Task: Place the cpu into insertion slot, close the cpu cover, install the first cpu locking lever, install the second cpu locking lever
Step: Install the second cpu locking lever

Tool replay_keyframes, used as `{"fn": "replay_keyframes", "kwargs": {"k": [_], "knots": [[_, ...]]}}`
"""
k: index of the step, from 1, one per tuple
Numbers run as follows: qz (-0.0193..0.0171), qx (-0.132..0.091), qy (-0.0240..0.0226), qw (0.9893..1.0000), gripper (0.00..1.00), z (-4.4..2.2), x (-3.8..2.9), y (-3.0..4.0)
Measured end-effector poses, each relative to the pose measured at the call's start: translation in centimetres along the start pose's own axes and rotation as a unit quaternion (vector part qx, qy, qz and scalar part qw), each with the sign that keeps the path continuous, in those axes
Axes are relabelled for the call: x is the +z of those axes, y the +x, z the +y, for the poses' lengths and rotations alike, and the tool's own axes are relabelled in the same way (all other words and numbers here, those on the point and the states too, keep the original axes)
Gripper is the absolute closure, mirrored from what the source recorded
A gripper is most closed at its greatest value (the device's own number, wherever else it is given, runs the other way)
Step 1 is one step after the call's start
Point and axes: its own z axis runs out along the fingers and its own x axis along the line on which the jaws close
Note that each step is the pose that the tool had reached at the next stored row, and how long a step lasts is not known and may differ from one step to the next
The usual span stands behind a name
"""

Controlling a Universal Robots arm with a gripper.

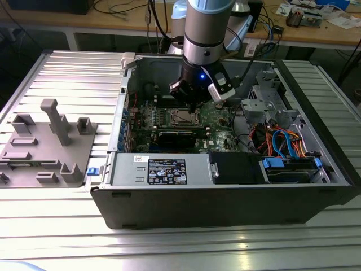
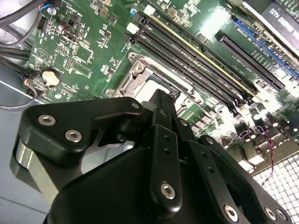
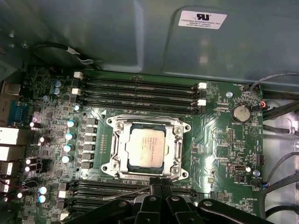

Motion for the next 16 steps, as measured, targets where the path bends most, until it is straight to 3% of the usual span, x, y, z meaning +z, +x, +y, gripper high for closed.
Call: {"fn": "replay_keyframes", "kwargs": {"k": [4, 16], "knots": [[0.0004, 0.0, 0.0043, 1.0, 0.89, 0.01, 0.09, 0.31], [0.0003, 0.0, 0.0045, 1.0, 0.89, -0.04, 0.55, 0.51]]}}
